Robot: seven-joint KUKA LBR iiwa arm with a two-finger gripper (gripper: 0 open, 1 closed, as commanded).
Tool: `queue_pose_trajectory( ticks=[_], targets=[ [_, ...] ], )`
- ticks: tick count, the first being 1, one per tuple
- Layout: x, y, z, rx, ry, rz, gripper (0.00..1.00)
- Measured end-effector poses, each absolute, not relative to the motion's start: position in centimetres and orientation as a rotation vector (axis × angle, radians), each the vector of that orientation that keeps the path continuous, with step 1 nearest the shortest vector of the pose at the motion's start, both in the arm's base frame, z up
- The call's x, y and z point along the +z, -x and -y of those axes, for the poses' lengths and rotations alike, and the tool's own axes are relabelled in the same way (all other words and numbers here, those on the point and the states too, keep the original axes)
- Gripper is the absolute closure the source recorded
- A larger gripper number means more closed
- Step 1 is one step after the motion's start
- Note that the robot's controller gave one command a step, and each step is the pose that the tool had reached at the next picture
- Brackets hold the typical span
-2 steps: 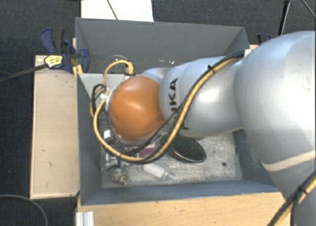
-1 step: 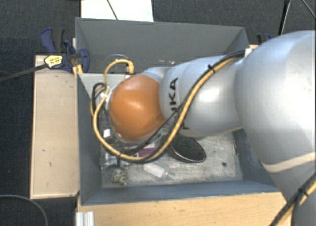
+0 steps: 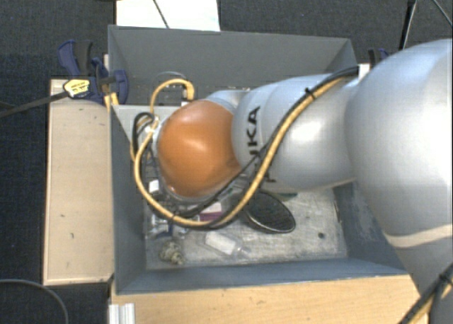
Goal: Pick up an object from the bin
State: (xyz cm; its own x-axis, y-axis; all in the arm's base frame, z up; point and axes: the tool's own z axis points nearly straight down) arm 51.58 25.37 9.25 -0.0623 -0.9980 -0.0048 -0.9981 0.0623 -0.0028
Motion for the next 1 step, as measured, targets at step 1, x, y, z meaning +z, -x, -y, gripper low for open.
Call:
queue_pose_trajectory(
  ticks=[1],
  targets=[
    [19.99, -51.75, -25.48, -0.003, 2.134, -2.290, 1.00]
  ],
)
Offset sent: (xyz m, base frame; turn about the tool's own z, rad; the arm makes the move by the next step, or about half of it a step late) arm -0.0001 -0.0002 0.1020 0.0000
